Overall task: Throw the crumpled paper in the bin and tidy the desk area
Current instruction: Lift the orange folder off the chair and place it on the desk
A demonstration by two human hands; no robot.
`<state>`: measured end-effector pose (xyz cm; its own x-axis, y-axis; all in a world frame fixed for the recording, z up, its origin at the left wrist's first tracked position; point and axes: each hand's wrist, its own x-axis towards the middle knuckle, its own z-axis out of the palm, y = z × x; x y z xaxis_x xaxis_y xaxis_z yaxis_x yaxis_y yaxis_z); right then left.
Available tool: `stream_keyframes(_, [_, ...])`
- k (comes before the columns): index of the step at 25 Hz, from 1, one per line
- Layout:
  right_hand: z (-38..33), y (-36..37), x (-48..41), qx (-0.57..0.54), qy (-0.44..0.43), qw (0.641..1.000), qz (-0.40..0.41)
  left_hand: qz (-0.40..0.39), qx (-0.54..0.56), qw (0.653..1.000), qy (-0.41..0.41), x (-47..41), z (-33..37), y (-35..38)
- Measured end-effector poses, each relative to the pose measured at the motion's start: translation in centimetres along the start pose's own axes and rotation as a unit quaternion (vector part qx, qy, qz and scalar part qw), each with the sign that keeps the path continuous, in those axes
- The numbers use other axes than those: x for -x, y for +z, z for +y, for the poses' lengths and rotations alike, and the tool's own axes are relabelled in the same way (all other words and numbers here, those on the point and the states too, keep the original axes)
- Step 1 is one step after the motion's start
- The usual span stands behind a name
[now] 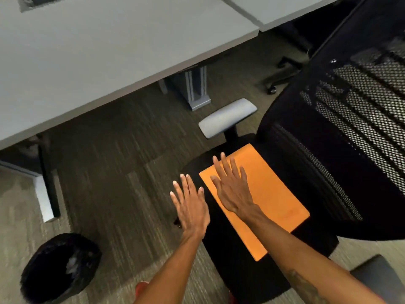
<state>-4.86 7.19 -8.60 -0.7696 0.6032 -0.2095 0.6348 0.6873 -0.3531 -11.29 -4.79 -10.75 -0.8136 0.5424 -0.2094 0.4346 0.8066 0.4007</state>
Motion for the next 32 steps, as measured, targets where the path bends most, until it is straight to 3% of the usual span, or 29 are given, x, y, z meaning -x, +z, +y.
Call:
stream_keyframes(8, [11.6, -0.5, 4.4, -0.025, 0.088, 0.996, -0.017, -0.064, -0.004, 0.998, -0.003, 3.4, 7.2, 5.6])
stream_keyframes(18, [19.8, 0.9, 6.6, -0.054, 0.197, 0.977, -0.056, -0.057, 0.047, 0.99, -0.118, 6.0, 9.7, 8.5])
stream_keyframes(23, [21.7, 1.4, 6.9, -0.14, 0.252, 0.954, -0.086, -0.037, 0.061, 0.984, -0.166, 6.6, 9.5, 9.1])
stream_keyframes(28, [21.5, 1.5, 7.0, -0.132, 0.248, 0.957, -0.072, -0.05, 0.154, 0.944, -0.287, 6.6, 9.9, 9.8])
stream_keyframes(32, [20.9, 0.8, 6.7, -0.148, 0.274, 0.947, -0.072, -0.019, 0.189, 0.935, -0.299, 6.6, 10.1, 9.2])
